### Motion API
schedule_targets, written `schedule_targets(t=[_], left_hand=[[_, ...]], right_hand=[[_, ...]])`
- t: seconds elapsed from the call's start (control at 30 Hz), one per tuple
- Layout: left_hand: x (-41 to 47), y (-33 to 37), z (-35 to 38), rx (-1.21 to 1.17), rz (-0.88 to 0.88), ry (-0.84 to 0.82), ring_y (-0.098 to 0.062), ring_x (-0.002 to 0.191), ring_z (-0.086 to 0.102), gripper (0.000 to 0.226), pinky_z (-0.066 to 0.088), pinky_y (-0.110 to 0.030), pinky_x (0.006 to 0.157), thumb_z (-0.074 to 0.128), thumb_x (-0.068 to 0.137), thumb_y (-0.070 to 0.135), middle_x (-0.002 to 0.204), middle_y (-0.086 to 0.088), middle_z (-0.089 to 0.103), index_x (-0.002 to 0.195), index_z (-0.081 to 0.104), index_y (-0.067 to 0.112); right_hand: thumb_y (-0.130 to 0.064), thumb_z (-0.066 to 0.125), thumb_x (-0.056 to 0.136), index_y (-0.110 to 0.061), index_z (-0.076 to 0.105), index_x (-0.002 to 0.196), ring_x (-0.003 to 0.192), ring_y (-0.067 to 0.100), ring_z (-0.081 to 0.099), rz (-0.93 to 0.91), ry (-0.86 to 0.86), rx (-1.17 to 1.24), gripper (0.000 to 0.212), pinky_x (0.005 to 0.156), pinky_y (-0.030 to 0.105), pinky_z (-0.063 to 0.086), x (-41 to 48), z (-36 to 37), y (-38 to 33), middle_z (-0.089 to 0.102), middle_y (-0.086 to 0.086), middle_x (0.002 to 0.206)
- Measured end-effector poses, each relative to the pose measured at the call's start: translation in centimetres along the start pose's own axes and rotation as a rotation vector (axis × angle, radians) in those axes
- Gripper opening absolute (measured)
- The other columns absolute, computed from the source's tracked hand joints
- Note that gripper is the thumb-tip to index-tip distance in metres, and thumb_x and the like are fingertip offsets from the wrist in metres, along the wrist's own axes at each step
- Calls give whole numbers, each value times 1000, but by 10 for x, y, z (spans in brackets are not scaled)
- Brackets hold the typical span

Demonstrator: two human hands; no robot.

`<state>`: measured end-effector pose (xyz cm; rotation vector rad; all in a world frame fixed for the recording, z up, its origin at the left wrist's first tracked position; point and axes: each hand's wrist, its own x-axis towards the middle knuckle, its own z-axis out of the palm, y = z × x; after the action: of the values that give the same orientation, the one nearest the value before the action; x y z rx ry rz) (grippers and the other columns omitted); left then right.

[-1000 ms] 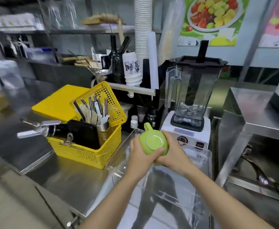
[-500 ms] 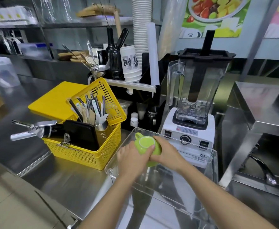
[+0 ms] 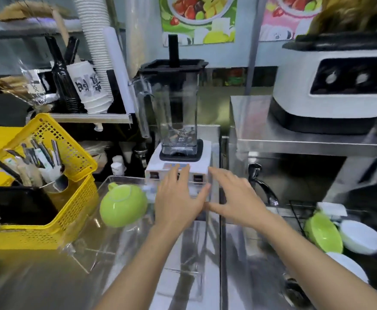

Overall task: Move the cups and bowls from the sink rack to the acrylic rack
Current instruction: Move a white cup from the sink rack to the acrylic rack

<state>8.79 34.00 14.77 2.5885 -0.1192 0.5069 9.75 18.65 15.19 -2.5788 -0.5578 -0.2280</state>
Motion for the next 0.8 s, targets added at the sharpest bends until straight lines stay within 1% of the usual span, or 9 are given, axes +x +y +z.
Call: schedule_targets(t=[0.1,0.2,0.33,0.4,0.47,0.53,0.6,0.67,0.8], left_hand=[[-4,48,30,-36,76,-78,-21,140,26,78,23,-36,114,33,77,66,151,-5,32,141,32,21],[-12,102,62,-61,145,-146,-20,141,25,71,20,-35,115,42,83,61,153,-4,30,142,30,23],[-31,164,112,-48,258,-254,-20,142,23,73,18,-33,115,38,80,59,154,-5,29,143,29,21],[-43,189,136,-40,313,-311,-22,141,27,75,19,-34,115,35,78,60,152,-6,32,141,33,19],[-55,207,161,-6,379,-360,-24,138,31,80,21,-35,114,26,75,63,150,-6,36,140,35,19],[-65,218,186,21,443,-434,-25,136,34,82,22,-35,113,24,72,62,147,-7,40,139,36,17],[-77,222,212,83,512,-548,-23,138,32,71,17,-35,115,35,81,55,147,-6,40,139,34,16],[-91,221,233,174,560,-642,-20,141,24,62,9,-35,117,46,86,43,149,-3,36,141,30,17],[-117,218,254,288,570,-760,-21,145,16,49,0,-39,118,45,91,29,149,-5,36,138,37,19]], right_hand=[[-61,53,75,-27,15,144,140,15,22,103,32,-104,86,110,36,20,-37,-27,51,25,1,153],[-73,40,66,-28,16,143,138,18,28,214,72,-131,93,109,38,25,-79,-52,100,29,2,151],[-62,54,77,-28,16,143,136,21,29,355,54,-111,84,110,43,28,-137,-74,161,28,1,151],[-69,49,73,-28,17,143,134,23,33,404,55,-123,87,108,45,30,-164,-79,190,32,1,149],[-71,45,71,-29,16,143,132,24,36,417,18,-146,88,106,46,32,-188,-79,215,36,1,146],[-61,54,74,-30,13,143,134,22,32,415,-62,-125,86,106,44,29,-210,-74,236,33,0,148],[-51,59,76,-28,13,144,137,18,27,376,-140,-133,85,107,42,27,-228,-65,252,28,-2,151],[-47,60,78,-27,15,144,140,13,22,312,-216,-170,82,107,41,27,-242,-53,265,25,-3,153],[-36,57,84,-23,22,142,143,14,13,251,-369,-246,69,108,41,21,-257,-30,276,20,-1,155]])
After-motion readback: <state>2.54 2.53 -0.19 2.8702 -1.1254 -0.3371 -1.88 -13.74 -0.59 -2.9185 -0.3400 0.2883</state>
